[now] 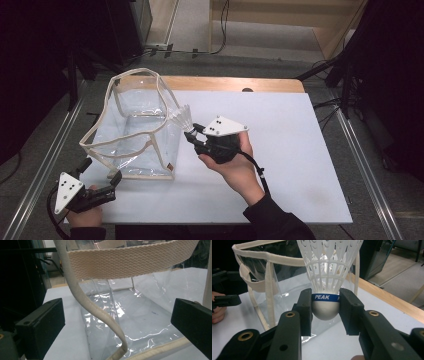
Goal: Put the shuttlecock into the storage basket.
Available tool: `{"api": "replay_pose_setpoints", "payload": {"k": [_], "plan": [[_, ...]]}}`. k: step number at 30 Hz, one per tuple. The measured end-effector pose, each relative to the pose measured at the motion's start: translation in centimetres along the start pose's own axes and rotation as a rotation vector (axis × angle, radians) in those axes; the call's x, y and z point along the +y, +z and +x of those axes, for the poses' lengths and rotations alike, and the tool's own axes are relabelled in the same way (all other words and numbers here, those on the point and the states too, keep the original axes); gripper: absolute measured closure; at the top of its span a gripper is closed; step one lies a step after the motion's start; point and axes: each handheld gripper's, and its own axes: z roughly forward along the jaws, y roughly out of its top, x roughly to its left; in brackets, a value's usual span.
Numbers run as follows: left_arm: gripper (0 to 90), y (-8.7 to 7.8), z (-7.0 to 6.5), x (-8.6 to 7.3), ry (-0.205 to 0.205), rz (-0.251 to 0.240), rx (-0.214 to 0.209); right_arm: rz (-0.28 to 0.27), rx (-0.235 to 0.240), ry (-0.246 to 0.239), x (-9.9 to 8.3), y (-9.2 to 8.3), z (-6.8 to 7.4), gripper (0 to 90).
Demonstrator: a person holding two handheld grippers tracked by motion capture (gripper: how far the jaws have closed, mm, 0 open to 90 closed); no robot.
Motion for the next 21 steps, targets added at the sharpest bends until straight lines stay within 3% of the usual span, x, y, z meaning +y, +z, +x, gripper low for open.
{"api": "replay_pose_setpoints", "payload": {"k": [21], "plan": [[0.0,0.0,0.0,0.0,0.000,-0.001,-0.002,-0.022,0.000,-0.006,1.3,0.4,0.1,62.9]]}}
